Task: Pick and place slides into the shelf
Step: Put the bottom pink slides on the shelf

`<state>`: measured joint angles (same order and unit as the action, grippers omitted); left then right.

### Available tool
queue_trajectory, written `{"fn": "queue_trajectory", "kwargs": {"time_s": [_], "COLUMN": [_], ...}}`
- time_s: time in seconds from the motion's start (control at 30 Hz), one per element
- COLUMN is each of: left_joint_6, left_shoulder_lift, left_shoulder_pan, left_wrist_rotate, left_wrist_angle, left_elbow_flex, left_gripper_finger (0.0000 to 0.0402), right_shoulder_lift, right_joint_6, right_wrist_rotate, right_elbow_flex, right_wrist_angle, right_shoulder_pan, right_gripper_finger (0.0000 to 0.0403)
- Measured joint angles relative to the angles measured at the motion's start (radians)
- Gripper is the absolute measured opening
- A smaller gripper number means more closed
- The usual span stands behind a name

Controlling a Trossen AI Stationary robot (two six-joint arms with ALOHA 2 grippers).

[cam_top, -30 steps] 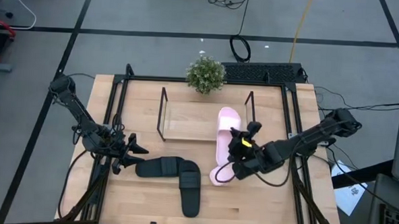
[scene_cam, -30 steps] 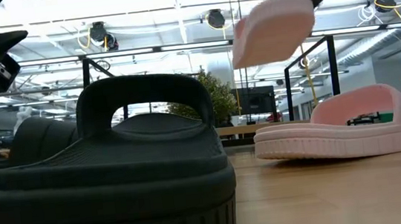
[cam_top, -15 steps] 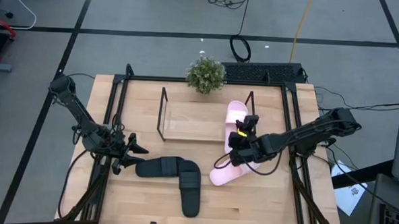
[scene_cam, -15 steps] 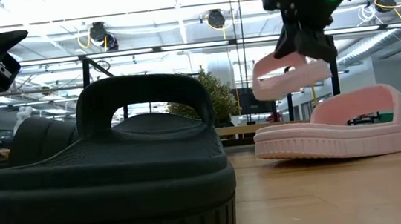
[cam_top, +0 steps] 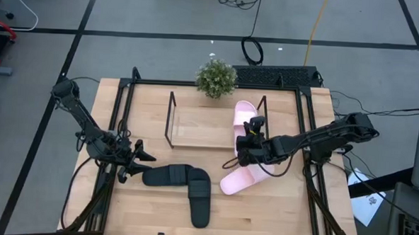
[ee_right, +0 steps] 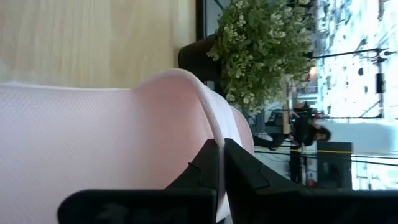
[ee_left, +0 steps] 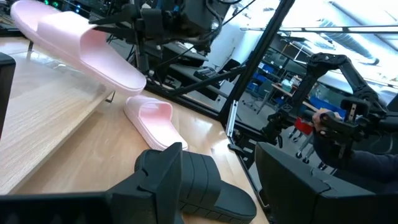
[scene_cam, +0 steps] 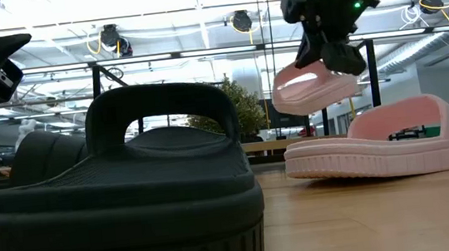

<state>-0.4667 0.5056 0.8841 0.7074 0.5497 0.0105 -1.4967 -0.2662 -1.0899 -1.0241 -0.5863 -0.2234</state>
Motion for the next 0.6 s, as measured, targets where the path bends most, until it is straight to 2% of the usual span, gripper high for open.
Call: {"fn": "queue_trajectory", "kwargs": {"time_s": [0.23,0.6], "left_joint_6": [-0.002,-0.002], "left_shoulder_lift": [0.000,0.000], "left_shoulder_pan": [0.000,0.000], "left_wrist_rotate": [0.000,0.000], "left_wrist_angle": [0.000,0.000], "left_elbow_flex": [0.000,0.000], "left_gripper_finger": [0.0198,0.0198], "right_shoulder_lift": [0.000,0.000], "right_joint_6": [-0.069,-0.121], "right_wrist_rotate": [0.074,0.111], "right_elbow_flex": [0.000,0.016], "right_wrist_angle": [0.036,0.050], "right_shoulder_pan": [0.058,0.120], "right_gripper_finger": [0.0000,0.0000]}}
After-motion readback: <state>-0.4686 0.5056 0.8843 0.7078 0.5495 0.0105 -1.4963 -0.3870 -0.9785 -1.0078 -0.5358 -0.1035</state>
